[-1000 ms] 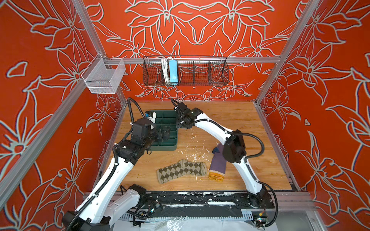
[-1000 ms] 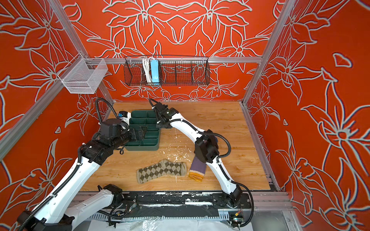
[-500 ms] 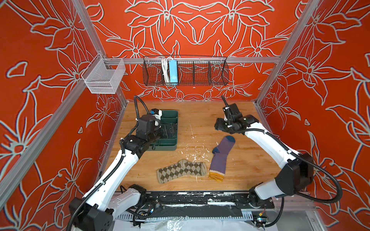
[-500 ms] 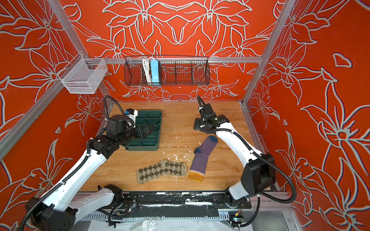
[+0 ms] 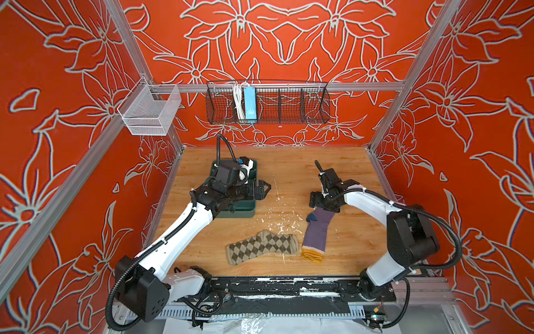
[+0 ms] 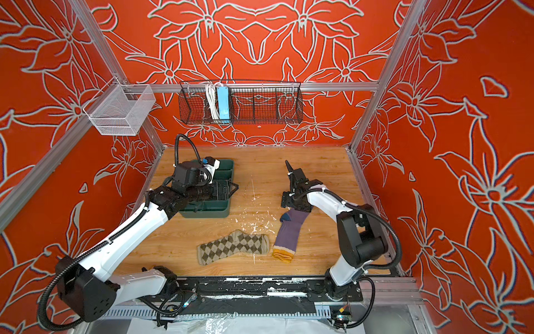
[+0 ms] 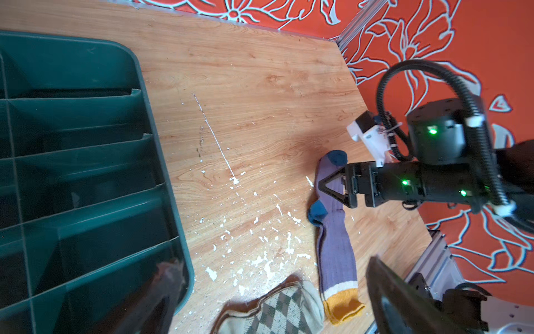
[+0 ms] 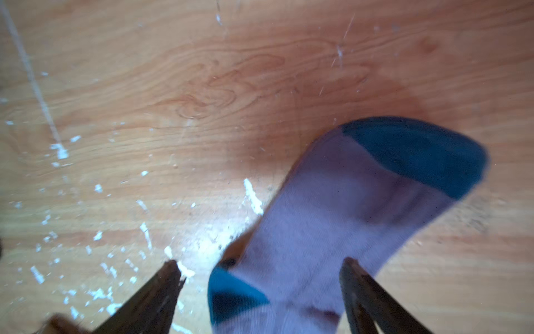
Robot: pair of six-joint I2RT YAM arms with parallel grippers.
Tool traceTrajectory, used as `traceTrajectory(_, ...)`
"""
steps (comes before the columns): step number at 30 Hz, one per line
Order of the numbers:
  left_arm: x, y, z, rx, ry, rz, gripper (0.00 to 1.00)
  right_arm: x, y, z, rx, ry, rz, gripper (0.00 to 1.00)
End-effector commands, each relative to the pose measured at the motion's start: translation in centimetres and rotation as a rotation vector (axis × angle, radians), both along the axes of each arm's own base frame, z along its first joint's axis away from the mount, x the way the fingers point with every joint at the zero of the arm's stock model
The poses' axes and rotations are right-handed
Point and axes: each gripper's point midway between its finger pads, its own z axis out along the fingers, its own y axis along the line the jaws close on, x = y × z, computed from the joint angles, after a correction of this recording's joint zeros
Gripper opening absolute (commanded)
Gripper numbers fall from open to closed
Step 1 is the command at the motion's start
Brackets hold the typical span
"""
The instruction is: Roll the socks
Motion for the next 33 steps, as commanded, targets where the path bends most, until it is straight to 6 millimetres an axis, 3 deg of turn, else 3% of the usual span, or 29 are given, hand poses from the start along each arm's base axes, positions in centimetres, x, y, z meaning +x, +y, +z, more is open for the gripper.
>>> traceTrajectory(1, -0.2, 0.5, 0.8, 0.03, -0.046, 0.002, 0.97, 1.1, 0.6, -1.1, 0.023, 0.0, 0.017, 0.88)
traceTrajectory(7, 0.0, 0.5, 0.3, 0.039, -0.043, 0.008, 0.97, 2.3, 3.2, -3.3, 0.114, 0.036, 0.106, 0.88)
traceTrajectory(13, 0.1, 0.6, 0.2, 0.047, -0.047, 0.011, 0.97, 3.9, 5.8, -4.3, 0.202, 0.052, 0.16, 0.89)
traceTrajectory(18, -0.3, 0.2, 0.4, 0.039, -0.052, -0.018, 0.97, 6.9, 7.2, -4.3, 0.221, 0.042, 0.157, 0.89)
traceTrajectory(23, -1.9, -1.6, 1.0, 0.095, -0.136, -0.112, 0.97, 10.6, 8.9, -4.1, 0.252, 0.024, 0.148, 0.89)
traceTrajectory(28, -4.0, -3.8, 1.0, 0.228, -0.266, -0.203, 0.97, 13.3, 10.3, -2.6, 0.278, 0.008, 0.165, 0.88)
traceTrajectory(30, -4.8, -4.9, 0.6, 0.297, -0.333, -0.258, 0.97, 13.6, 10.4, -0.7, 0.294, -0.015, 0.178, 0.88)
traceTrajectory(33, -6.1, -6.8, -0.6, 0.425, -0.457, -0.359, 0.97, 13.4, 9.9, 3.9, 0.358, -0.069, 0.181, 0.88)
